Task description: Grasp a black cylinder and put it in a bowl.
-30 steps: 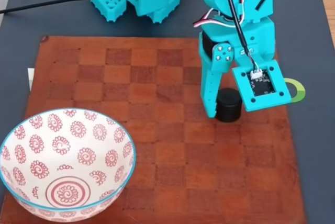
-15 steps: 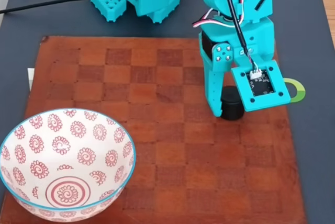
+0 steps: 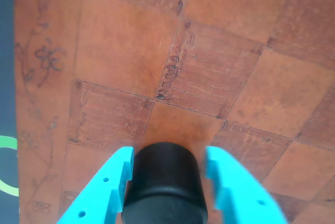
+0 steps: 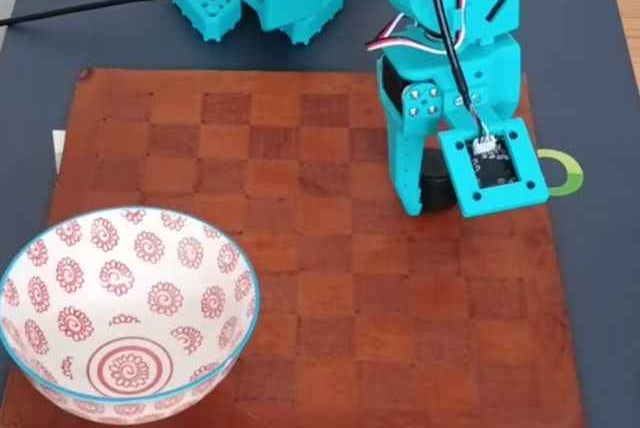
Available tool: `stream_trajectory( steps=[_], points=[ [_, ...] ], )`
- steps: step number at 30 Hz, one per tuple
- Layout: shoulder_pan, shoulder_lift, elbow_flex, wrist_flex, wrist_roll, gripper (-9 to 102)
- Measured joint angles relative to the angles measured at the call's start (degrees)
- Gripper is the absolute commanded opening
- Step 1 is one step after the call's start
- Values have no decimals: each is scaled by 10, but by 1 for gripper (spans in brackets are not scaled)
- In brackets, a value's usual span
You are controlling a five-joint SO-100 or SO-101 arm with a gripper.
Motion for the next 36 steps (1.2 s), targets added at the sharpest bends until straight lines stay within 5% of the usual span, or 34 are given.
stream_trajectory(
  steps=[36],
  points=[
    [-25, 0, 16, 8, 0, 27]
  ],
)
